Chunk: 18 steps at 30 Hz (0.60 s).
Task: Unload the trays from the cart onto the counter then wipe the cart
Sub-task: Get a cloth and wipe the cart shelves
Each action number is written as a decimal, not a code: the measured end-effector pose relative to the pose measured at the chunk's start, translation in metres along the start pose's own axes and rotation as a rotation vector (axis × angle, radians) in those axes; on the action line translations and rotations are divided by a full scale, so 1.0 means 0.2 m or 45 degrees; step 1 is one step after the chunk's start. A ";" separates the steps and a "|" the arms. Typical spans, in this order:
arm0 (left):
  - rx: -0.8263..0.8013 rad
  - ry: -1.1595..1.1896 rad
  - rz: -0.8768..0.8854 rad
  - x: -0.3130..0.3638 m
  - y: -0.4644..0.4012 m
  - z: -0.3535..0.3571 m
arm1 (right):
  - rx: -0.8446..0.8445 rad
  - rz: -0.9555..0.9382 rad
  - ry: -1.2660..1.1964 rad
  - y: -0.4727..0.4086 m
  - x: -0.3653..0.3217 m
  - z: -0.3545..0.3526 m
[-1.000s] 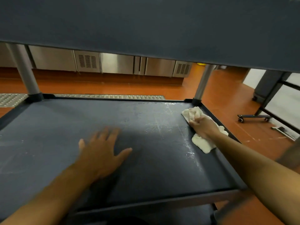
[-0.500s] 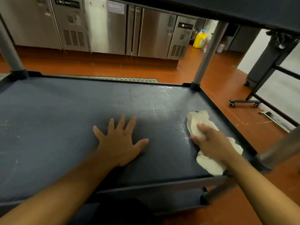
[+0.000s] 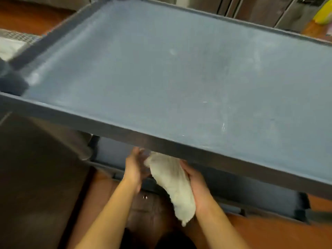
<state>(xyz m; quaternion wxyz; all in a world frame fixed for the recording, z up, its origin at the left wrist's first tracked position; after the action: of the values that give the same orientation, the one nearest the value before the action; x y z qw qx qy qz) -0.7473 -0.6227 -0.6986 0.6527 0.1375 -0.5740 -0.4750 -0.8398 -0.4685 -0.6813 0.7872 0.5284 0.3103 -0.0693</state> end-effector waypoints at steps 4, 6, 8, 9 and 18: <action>-0.216 0.109 -0.355 0.07 0.65 -0.21 | -0.203 0.171 -0.222 0.52 0.07 0.26; -0.177 -0.012 -0.312 0.17 1.02 -0.28 | -0.241 0.231 -0.111 0.79 0.07 0.39; -0.182 -0.178 -0.244 0.26 1.36 -0.34 | -0.307 0.205 0.029 1.01 0.07 0.50; -0.182 -0.260 -0.205 0.31 1.51 -0.38 | -0.332 0.196 0.113 1.11 0.06 0.56; 0.269 -0.379 0.244 0.93 2.00 -0.97 | -0.839 0.125 0.274 1.43 -0.12 1.37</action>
<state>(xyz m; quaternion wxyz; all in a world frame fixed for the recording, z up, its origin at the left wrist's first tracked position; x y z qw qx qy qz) -0.4123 -0.6341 -0.3519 0.5849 0.0782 -0.7212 -0.3627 -0.6199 -0.5889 -0.3739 0.8807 0.2646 0.3713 0.1285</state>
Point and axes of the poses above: each hand's wrist, its own y-axis away from the middle knuckle, its own z-axis out of the palm, x = y × z, the point moved 4 cm from there along -y, towards the middle knuckle
